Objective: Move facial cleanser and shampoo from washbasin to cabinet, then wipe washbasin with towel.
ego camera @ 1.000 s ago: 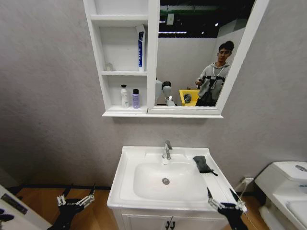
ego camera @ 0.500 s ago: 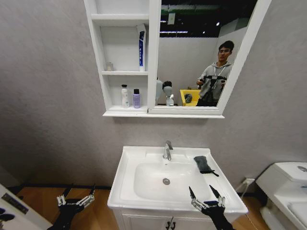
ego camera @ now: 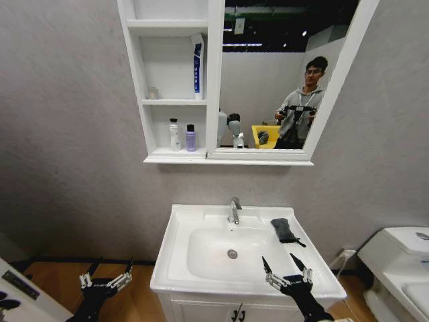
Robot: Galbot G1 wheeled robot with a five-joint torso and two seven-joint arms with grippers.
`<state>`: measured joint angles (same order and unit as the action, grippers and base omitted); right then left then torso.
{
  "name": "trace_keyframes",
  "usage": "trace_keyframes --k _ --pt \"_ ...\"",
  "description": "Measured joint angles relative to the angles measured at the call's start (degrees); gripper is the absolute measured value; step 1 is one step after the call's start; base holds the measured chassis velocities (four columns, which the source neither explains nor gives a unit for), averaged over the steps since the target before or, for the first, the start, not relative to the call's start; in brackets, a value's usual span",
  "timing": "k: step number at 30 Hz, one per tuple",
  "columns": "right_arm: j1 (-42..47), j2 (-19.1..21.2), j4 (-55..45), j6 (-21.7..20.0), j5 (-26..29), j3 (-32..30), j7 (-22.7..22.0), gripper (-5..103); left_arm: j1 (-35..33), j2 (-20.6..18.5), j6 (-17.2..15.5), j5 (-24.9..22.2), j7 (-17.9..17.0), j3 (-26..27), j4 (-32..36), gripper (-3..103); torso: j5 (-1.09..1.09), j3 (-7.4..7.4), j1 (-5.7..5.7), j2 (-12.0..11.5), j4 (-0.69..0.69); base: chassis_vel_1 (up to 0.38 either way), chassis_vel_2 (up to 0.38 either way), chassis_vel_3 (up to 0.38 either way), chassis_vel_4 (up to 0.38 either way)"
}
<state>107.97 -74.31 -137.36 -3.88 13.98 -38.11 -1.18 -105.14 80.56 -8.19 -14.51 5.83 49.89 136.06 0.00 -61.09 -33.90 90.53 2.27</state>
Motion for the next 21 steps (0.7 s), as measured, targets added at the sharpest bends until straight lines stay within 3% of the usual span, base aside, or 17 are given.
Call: trace_keyframes --k 10,19,21 --pt "-0.06 0.0 0.16 0.0 -0.03 0.0 0.0 100 0.0 0.0 0.0 0.0 0.0 0.0 0.0 100 0.0 -0.01 -0.03 -0.01 0.0 0.024 -0.025 -0.017 0.022" --pt "-0.05 -0.01 0.21 0.02 -0.04 0.01 -0.01 100 0.0 0.0 0.0 0.0 0.0 0.0 0.0 100 -0.04 0.0 0.0 0.0 0.0 0.161 -0.177 -0.161 0.158" --pt "-0.05 -0.01 0.23 0.03 -0.04 0.01 -0.01 100 0.0 0.0 0.0 0.0 0.0 0.0 0.0 100 0.04 0.0 0.0 0.0 -0.02 0.241 -0.218 -0.23 0.221"
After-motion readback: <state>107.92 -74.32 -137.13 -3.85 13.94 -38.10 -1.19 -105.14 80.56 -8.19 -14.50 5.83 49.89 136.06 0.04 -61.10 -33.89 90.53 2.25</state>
